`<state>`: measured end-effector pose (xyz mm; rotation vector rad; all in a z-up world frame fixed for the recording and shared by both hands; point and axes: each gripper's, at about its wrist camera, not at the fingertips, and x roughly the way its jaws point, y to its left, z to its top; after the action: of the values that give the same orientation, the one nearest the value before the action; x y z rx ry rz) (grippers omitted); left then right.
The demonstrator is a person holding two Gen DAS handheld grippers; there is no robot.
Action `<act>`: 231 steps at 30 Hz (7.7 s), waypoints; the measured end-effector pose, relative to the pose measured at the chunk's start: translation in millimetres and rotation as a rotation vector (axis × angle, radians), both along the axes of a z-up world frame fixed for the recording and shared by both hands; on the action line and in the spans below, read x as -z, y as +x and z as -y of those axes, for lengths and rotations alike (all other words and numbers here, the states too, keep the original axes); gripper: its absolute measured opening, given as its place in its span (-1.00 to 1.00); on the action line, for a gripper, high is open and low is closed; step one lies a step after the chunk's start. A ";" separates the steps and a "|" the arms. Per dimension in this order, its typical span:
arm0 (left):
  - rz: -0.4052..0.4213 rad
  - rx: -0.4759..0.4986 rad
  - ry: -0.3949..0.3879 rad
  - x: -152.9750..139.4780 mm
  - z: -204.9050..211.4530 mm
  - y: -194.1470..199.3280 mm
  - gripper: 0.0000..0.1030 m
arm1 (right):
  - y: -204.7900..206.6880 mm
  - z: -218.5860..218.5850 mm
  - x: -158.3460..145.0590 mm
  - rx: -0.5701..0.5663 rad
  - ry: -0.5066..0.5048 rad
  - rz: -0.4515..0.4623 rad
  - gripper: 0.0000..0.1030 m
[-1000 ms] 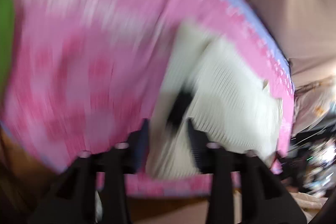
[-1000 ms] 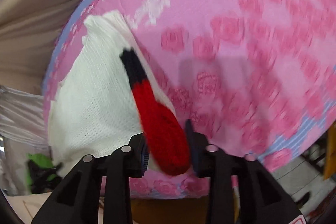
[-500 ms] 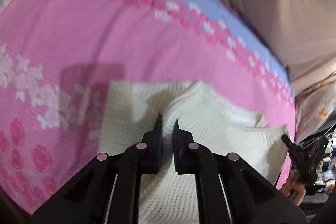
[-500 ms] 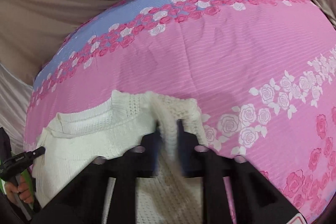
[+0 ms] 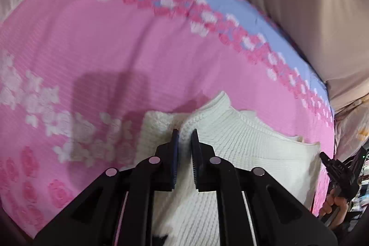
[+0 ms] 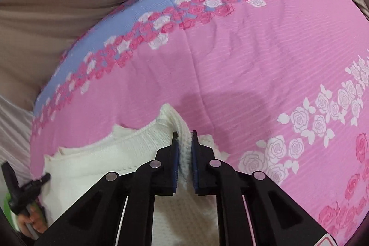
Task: Fold small clothes
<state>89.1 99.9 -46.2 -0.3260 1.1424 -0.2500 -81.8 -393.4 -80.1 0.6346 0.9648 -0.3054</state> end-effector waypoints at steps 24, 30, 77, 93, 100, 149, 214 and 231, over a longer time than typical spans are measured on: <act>-0.106 0.041 0.030 28.2 -1.6 -81.2 -0.93 | 34.9 -271.8 10.4 -0.741 0.017 -0.081 -0.92; -0.107 0.039 0.046 30.1 1.4 -80.2 -0.93 | -14.5 -127.7 17.7 -0.407 -0.040 -0.135 -1.00; -0.233 -0.131 -0.176 50.4 -26.5 -91.9 -0.42 | 9.6 -231.9 27.1 -0.585 -0.073 -0.140 -0.95; 0.093 0.547 -0.192 -93.1 219.7 -130.1 -0.56 | -47.7 -107.9 -24.4 -0.331 0.151 0.083 -0.87; 0.133 0.666 -0.022 -55.2 289.2 -164.9 -0.32 | -97.5 -11.0 -22.4 -0.157 0.103 0.016 -0.73; -0.089 0.780 0.149 40.0 215.1 -205.3 -0.42 | -173.4 -32.6 14.3 -0.342 0.292 -0.086 0.10; -0.035 0.411 0.084 -5.1 214.1 -134.7 0.62 | -134.7 -3.0 -7.3 -0.187 0.150 0.002 -0.29; -0.210 0.386 -0.163 19.1 237.4 -109.2 -0.10 | -89.0 -2.9 30.9 -0.189 0.348 -0.031 -0.12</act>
<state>-20.1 -137.5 -65.3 -0.2775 1.3926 -0.6630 -170.8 -390.5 -111.0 0.8500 1.1098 0.0228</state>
